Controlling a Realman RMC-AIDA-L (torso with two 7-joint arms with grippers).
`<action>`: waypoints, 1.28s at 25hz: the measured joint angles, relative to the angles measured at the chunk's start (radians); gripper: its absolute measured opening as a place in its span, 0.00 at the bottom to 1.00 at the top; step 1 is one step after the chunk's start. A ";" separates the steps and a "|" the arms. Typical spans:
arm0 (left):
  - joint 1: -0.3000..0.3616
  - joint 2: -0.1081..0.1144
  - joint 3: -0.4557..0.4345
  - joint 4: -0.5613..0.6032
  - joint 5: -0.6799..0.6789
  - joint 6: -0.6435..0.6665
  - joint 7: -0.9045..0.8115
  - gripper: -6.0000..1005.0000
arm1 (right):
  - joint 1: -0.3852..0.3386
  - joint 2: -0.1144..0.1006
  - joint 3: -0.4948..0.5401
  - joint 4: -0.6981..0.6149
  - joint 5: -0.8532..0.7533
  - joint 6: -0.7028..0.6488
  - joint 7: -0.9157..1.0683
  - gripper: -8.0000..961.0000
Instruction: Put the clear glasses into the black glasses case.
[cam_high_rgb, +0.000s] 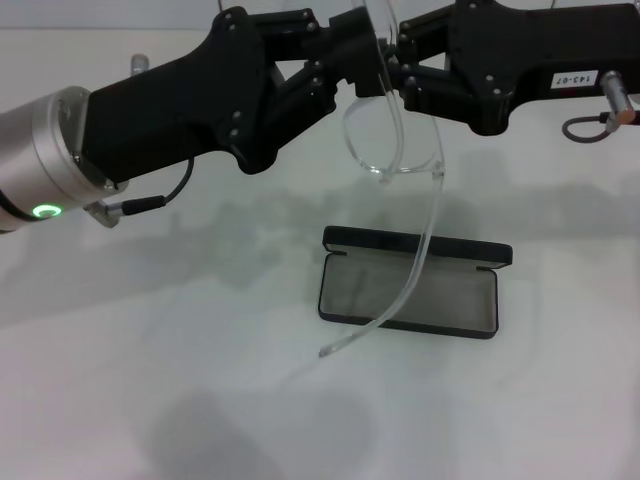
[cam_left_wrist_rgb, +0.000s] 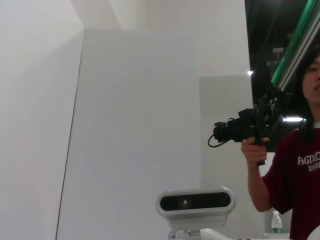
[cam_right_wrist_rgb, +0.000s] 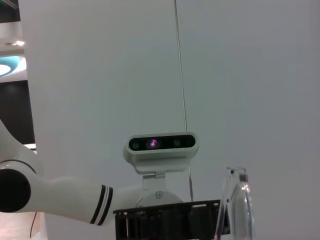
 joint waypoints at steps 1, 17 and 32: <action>-0.001 0.000 -0.001 -0.003 0.000 0.000 0.002 0.15 | 0.000 0.000 0.000 0.000 0.000 0.002 -0.002 0.13; 0.011 0.014 -0.038 -0.017 -0.037 0.132 -0.014 0.15 | -0.060 -0.008 0.142 0.009 0.041 0.006 -0.045 0.13; -0.018 0.005 0.145 -0.021 -0.039 0.152 -0.017 0.15 | -0.073 -0.013 0.337 0.313 0.572 -0.281 -0.114 0.13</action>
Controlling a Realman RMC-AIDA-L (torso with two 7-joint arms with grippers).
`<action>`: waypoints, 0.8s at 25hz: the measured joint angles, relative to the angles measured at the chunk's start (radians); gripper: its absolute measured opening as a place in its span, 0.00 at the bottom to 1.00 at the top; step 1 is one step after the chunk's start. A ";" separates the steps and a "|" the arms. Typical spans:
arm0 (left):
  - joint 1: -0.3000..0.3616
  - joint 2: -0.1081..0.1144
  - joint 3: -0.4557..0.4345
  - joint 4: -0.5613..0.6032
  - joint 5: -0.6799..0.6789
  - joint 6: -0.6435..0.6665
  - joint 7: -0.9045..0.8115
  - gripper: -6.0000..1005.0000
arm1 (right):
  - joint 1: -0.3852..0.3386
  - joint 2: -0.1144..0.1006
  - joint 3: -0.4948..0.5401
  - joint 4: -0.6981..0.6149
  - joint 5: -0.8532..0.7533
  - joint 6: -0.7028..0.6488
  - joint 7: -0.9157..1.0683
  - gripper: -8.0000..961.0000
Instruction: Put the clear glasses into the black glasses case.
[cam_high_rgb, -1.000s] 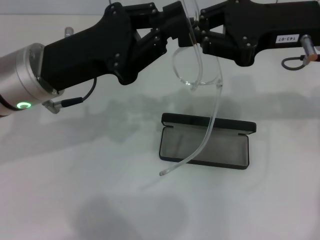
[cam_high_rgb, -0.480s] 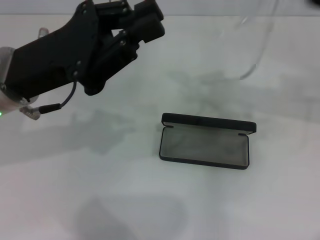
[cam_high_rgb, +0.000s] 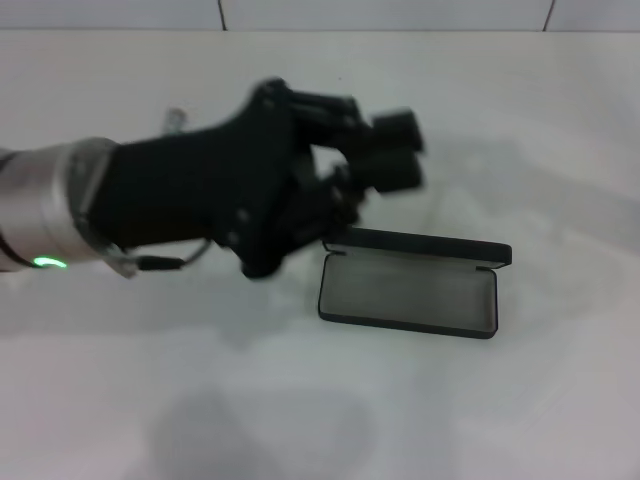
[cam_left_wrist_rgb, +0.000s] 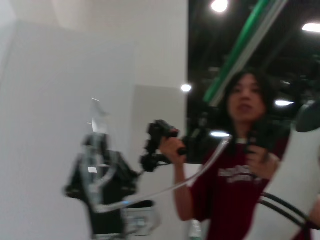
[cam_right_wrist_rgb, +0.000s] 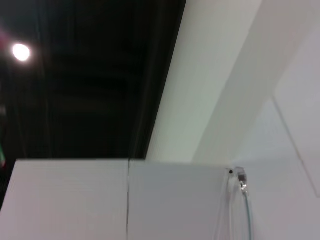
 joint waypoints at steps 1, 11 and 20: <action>-0.003 0.000 0.014 0.001 -0.008 0.000 0.001 0.15 | 0.004 0.001 -0.004 0.013 0.000 0.000 -0.008 0.13; -0.041 -0.005 0.181 0.004 -0.131 0.003 0.035 0.15 | 0.105 0.016 -0.234 0.250 0.005 0.094 -0.256 0.13; -0.021 -0.006 0.173 -0.017 -0.224 -0.001 0.069 0.15 | 0.139 0.017 -0.361 0.286 0.010 0.156 -0.296 0.13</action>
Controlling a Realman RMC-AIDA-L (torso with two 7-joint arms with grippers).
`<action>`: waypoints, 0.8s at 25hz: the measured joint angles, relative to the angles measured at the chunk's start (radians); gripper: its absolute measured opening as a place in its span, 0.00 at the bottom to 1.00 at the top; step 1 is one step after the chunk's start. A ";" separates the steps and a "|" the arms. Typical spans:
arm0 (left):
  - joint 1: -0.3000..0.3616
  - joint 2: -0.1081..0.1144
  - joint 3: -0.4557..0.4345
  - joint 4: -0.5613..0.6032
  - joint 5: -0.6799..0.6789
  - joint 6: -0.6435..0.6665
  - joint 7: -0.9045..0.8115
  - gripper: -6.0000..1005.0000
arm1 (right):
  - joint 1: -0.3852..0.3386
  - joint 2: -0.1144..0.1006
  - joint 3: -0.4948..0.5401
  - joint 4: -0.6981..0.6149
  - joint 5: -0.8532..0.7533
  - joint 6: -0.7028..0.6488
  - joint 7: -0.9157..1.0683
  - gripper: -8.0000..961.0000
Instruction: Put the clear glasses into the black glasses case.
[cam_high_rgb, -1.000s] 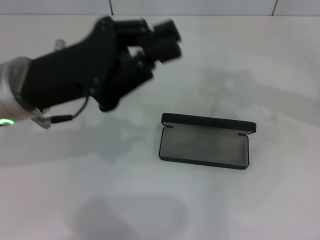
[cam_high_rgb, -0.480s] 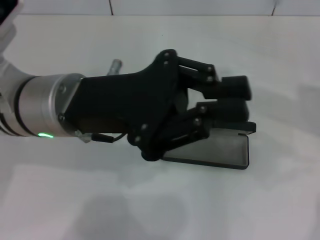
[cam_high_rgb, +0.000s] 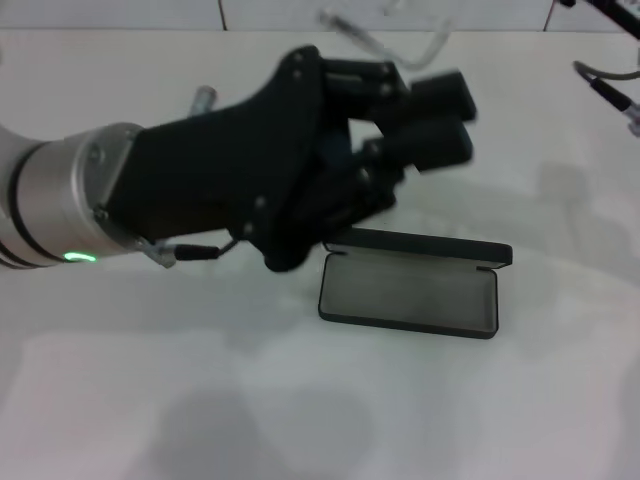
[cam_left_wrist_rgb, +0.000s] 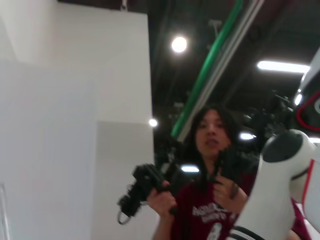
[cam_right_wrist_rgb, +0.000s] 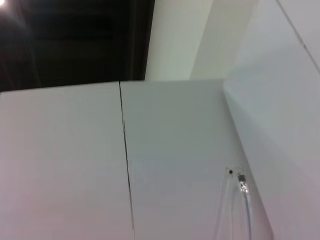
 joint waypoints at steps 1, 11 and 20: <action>0.004 0.001 -0.001 -0.005 -0.014 -0.001 0.005 0.15 | 0.001 0.000 -0.009 -0.001 0.000 0.006 0.000 0.13; -0.001 0.001 -0.048 -0.080 -0.037 -0.006 0.030 0.15 | 0.004 0.000 -0.069 -0.007 0.001 0.043 -0.004 0.13; -0.003 0.004 -0.108 -0.122 -0.036 -0.025 0.039 0.15 | 0.021 0.000 -0.156 -0.012 0.002 0.073 -0.004 0.13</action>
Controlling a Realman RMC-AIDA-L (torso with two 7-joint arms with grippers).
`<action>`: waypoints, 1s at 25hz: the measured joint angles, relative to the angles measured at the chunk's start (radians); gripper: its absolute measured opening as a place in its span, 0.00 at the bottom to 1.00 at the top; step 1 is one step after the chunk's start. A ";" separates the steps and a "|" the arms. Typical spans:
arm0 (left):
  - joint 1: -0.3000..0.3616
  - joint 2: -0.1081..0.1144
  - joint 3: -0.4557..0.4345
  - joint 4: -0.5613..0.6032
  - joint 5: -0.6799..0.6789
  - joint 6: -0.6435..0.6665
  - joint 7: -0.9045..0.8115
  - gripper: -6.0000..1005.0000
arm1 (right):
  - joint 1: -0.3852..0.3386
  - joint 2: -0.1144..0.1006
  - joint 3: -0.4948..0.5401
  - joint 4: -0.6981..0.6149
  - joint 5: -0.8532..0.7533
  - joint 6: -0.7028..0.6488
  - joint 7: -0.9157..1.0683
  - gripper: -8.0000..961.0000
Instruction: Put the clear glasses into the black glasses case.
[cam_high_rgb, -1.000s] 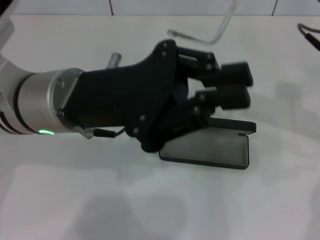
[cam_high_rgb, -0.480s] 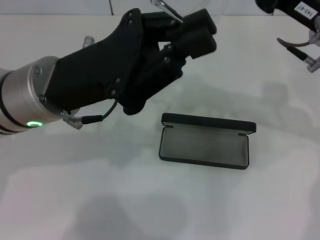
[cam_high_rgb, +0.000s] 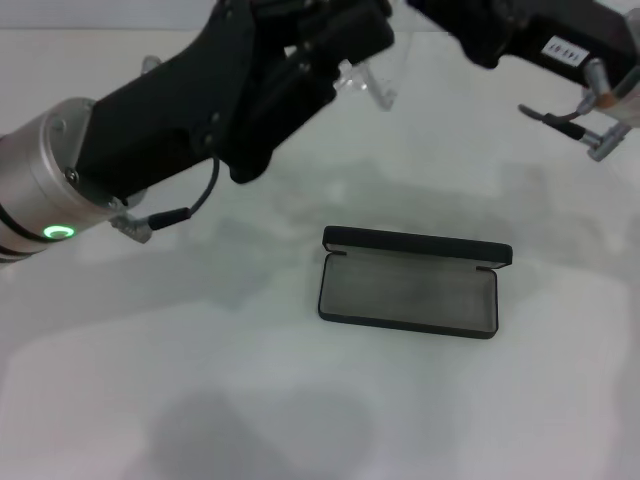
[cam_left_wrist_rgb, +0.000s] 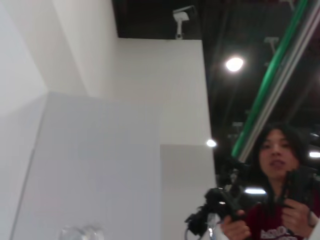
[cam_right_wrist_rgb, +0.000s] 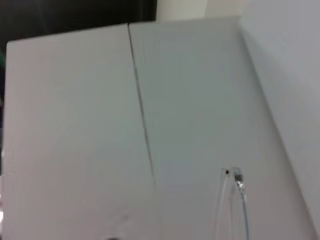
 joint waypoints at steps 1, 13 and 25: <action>0.000 0.001 -0.007 -0.005 0.001 -0.005 0.000 0.15 | 0.002 0.000 -0.016 -0.003 0.000 0.004 0.000 0.13; 0.014 0.005 -0.007 -0.013 0.010 -0.025 -0.003 0.15 | -0.032 0.000 -0.057 -0.048 0.050 0.033 0.000 0.13; 0.020 0.006 -0.031 -0.013 0.006 -0.024 0.001 0.15 | -0.030 0.000 -0.134 -0.061 0.040 0.064 0.000 0.13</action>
